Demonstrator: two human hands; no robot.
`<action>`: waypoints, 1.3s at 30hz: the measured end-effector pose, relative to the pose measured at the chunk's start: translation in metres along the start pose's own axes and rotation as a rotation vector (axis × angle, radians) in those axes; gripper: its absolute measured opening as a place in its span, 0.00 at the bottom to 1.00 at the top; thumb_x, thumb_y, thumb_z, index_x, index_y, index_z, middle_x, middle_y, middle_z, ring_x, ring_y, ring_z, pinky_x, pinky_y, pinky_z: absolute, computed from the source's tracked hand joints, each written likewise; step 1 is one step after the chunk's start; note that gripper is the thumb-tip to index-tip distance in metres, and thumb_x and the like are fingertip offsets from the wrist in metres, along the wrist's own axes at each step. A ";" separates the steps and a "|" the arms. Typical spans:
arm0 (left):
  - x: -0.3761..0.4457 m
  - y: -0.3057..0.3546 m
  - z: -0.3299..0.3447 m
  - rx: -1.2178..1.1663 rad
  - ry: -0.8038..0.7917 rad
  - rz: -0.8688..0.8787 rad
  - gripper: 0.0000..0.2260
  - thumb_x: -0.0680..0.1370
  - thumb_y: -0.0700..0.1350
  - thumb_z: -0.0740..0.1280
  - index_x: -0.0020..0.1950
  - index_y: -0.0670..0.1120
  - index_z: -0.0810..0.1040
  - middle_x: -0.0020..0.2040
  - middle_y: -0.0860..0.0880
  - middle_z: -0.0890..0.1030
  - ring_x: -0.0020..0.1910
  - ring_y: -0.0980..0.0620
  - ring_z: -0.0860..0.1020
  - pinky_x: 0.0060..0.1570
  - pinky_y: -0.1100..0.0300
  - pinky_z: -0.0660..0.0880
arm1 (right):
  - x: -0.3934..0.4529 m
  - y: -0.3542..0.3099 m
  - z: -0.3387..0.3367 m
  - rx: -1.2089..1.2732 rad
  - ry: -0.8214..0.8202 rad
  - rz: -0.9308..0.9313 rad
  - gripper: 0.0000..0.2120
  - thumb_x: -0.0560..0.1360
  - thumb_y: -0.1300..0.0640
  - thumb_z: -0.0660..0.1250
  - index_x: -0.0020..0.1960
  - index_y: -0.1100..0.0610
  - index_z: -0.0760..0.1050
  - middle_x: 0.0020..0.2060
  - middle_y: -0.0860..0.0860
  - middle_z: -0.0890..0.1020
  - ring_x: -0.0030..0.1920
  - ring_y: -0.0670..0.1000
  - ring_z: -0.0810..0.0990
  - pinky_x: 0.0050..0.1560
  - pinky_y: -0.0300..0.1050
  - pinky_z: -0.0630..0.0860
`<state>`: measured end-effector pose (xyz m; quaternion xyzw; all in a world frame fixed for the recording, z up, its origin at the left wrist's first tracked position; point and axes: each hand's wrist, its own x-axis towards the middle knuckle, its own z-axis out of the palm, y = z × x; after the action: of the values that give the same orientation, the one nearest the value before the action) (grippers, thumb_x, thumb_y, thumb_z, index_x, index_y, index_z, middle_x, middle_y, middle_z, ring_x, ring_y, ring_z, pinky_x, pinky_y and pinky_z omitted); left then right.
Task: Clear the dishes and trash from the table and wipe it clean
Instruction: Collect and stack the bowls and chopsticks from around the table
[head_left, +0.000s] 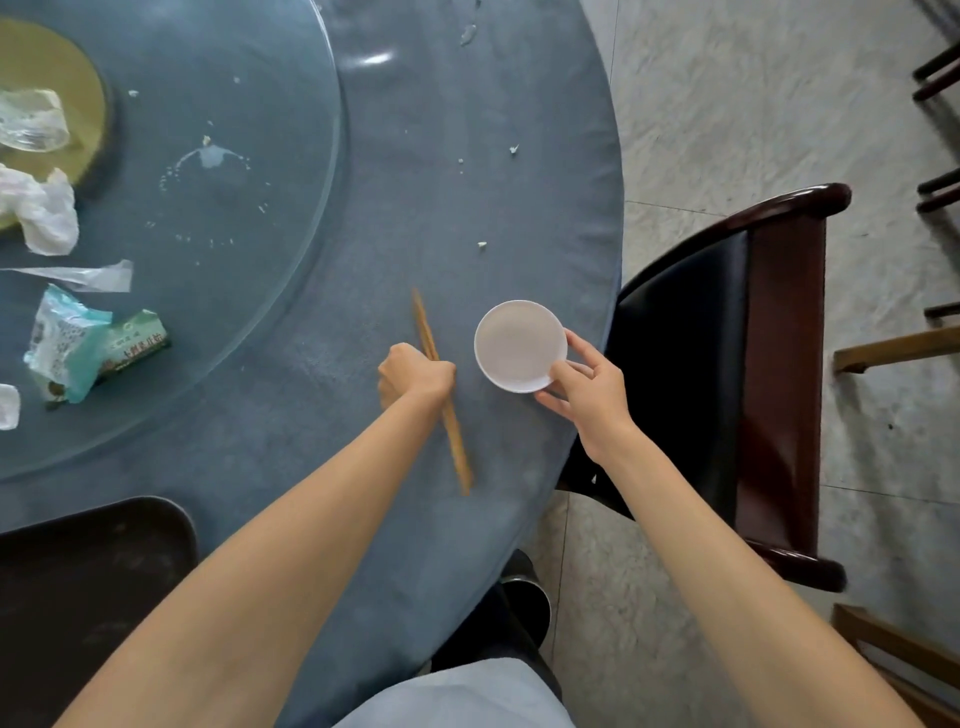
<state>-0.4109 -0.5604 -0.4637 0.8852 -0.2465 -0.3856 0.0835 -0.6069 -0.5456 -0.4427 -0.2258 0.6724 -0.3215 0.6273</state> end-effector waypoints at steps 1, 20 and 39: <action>0.000 -0.001 0.001 0.013 0.000 0.005 0.09 0.70 0.43 0.74 0.42 0.45 0.74 0.43 0.47 0.81 0.42 0.44 0.79 0.30 0.60 0.65 | 0.000 0.001 -0.001 0.005 0.002 0.003 0.25 0.77 0.68 0.66 0.68 0.45 0.76 0.53 0.54 0.87 0.53 0.55 0.87 0.50 0.47 0.85; -0.001 -0.051 -0.009 -0.061 -0.147 0.312 0.08 0.82 0.40 0.56 0.57 0.42 0.73 0.55 0.41 0.80 0.49 0.41 0.80 0.44 0.53 0.76 | -0.028 0.024 0.004 0.015 0.000 0.033 0.26 0.78 0.69 0.66 0.71 0.49 0.76 0.54 0.55 0.86 0.54 0.56 0.87 0.52 0.49 0.85; -0.096 -0.243 -0.162 -0.983 -0.361 0.214 0.12 0.86 0.44 0.59 0.64 0.43 0.78 0.38 0.50 0.72 0.27 0.58 0.65 0.22 0.68 0.63 | -0.175 0.070 0.105 -0.099 -0.269 -0.038 0.24 0.78 0.66 0.68 0.72 0.50 0.75 0.54 0.58 0.87 0.50 0.56 0.87 0.43 0.42 0.84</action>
<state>-0.2595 -0.3094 -0.3729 0.6311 -0.1361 -0.5910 0.4837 -0.4770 -0.3889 -0.3714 -0.3102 0.5930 -0.2665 0.6937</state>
